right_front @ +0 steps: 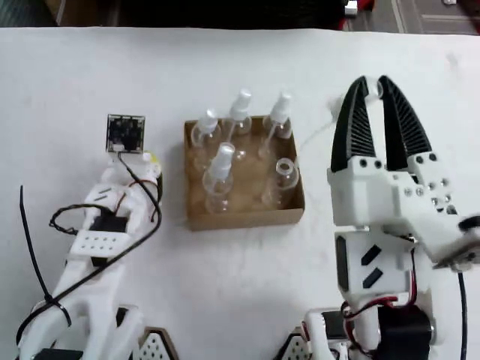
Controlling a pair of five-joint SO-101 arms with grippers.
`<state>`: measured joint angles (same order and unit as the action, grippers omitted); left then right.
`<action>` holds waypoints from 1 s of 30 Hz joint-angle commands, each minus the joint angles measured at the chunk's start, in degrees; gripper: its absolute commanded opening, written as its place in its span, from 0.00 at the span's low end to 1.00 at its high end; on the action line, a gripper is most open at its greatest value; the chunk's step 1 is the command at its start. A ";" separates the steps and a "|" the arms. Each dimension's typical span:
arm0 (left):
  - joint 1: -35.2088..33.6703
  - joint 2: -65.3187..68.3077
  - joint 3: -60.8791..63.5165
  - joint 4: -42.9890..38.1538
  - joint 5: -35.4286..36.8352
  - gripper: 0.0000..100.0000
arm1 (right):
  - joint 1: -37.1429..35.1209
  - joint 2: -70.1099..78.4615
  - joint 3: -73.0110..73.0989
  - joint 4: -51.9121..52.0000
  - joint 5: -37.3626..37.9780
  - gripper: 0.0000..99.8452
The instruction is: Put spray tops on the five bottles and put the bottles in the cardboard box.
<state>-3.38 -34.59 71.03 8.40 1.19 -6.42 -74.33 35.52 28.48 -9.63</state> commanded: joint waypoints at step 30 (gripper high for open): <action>0.04 -1.98 -0.44 -1.32 -0.09 0.02 | -3.82 8.57 10.46 -10.68 5.36 0.02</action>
<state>-3.38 -34.59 71.03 8.40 1.19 -11.08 -65.63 48.44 17.58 -4.62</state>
